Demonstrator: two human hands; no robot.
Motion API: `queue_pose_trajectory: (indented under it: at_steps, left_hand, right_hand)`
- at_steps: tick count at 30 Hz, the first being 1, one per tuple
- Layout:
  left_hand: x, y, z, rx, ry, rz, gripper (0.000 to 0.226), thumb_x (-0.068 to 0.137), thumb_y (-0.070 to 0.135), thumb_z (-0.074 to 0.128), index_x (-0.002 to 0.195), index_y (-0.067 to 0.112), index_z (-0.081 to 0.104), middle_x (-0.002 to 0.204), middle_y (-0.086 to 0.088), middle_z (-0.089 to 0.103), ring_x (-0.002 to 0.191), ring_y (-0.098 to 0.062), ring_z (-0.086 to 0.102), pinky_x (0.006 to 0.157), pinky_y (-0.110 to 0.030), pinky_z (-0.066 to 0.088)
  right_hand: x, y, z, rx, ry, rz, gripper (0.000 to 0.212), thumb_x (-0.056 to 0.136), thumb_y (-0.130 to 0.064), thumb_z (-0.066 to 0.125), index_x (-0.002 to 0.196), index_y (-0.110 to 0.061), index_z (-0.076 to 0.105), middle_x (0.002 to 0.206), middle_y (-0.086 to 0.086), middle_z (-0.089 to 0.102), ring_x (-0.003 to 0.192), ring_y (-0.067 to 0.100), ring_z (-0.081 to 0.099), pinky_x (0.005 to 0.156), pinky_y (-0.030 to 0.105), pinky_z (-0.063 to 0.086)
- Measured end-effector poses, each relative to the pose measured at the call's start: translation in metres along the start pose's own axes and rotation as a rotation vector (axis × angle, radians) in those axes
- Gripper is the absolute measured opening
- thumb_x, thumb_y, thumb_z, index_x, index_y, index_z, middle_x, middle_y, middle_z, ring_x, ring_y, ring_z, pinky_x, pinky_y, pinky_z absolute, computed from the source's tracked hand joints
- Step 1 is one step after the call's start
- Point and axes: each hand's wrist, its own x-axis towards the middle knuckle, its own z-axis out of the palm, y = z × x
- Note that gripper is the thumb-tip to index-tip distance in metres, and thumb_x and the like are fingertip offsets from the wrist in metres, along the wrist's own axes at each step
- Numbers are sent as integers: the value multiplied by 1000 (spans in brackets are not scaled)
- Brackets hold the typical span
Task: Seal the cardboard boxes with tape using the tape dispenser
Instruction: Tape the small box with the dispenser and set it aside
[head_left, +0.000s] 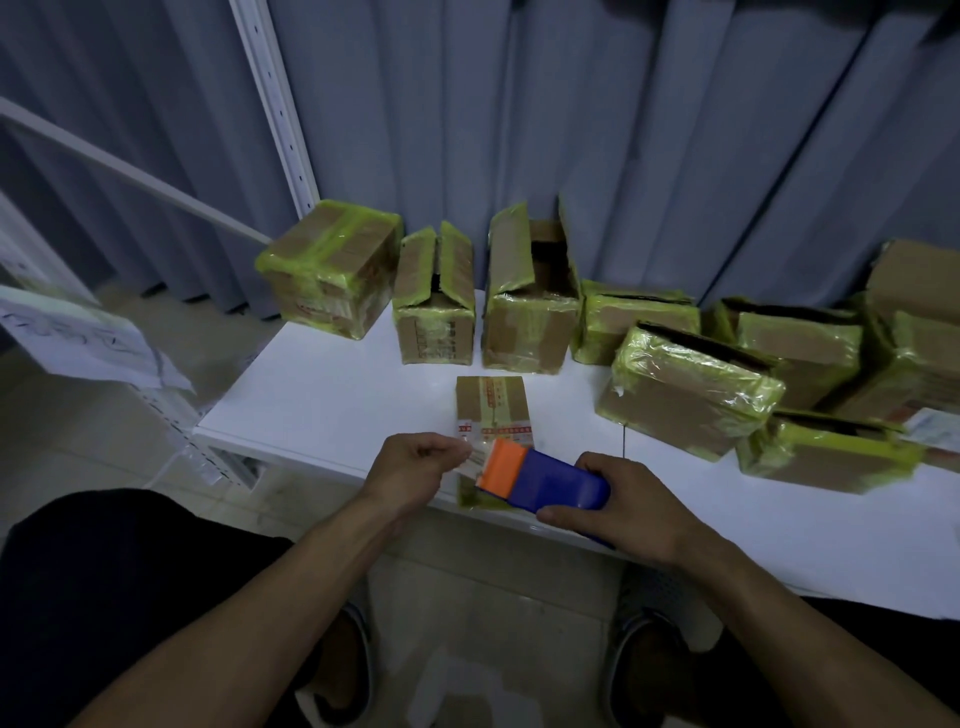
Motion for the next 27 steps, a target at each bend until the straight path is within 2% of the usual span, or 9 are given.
queue_pose_trajectory:
  at_steps: [4,7,11,15,18,23,25,27]
  left_hand:
    - [8,-10,-10,-24,101,-15,5,90,21,72,93,20,76,93,7,72,88,-7,64,82,-28,52]
    - [13,-17,-19,-41,134,-27,9,90,22,72,96,17,77,94,5,72,89,-8,64,86,-31,51]
    - [14,-32,-16,-33,147,-42,10,91,21,71,100,18,76,96,8,71,91,-6,63,93,-33,53]
    - [15,-43,-15,-60,153,-40,12,91,18,71,101,15,76,99,6,72,91,-4,63,96,-34,53]
    - [15,-52,-10,-82,151,-61,9,91,19,71,98,19,75,100,4,73,91,-6,64,97,-36,53]
    - [20,-66,1,-129,172,-79,9,92,18,69,93,26,72,94,15,68,93,-4,62,97,-35,53]
    - [24,-68,4,-155,166,-102,8,93,19,68,94,25,72,94,14,67,93,-5,62,97,-35,52]
    - [27,-72,6,-185,178,-119,7,93,18,68,98,22,72,95,11,68,91,-6,61,97,-35,52]
  right_hand:
    - [0,2,-3,-89,-44,28,49,70,-72,78,94,-34,60,86,-14,68,78,-7,63,60,10,44]
    - [1,4,-6,-124,-62,57,52,67,-77,76,95,-36,60,85,-18,67,76,-10,62,60,9,42]
    - [2,1,-1,-131,-84,89,59,65,-83,72,96,-33,66,84,-15,70,76,-5,66,62,11,48]
    - [8,-3,-1,-169,-30,129,60,71,-86,60,80,-27,66,68,-9,67,63,0,64,60,16,43]
    - [12,-3,-1,-277,-37,133,55,73,-83,64,81,-28,64,72,-10,66,68,3,64,60,17,43]
    - [20,-7,0,-372,-42,170,52,75,-80,66,77,-29,61,71,-9,64,69,4,62,58,21,42]
    - [25,-10,-1,-404,-49,180,51,75,-81,66,78,-30,60,72,-11,63,71,4,61,58,21,42]
    - [32,-10,1,-422,-58,187,54,73,-82,66,82,-29,61,76,-10,64,73,5,63,61,23,48]
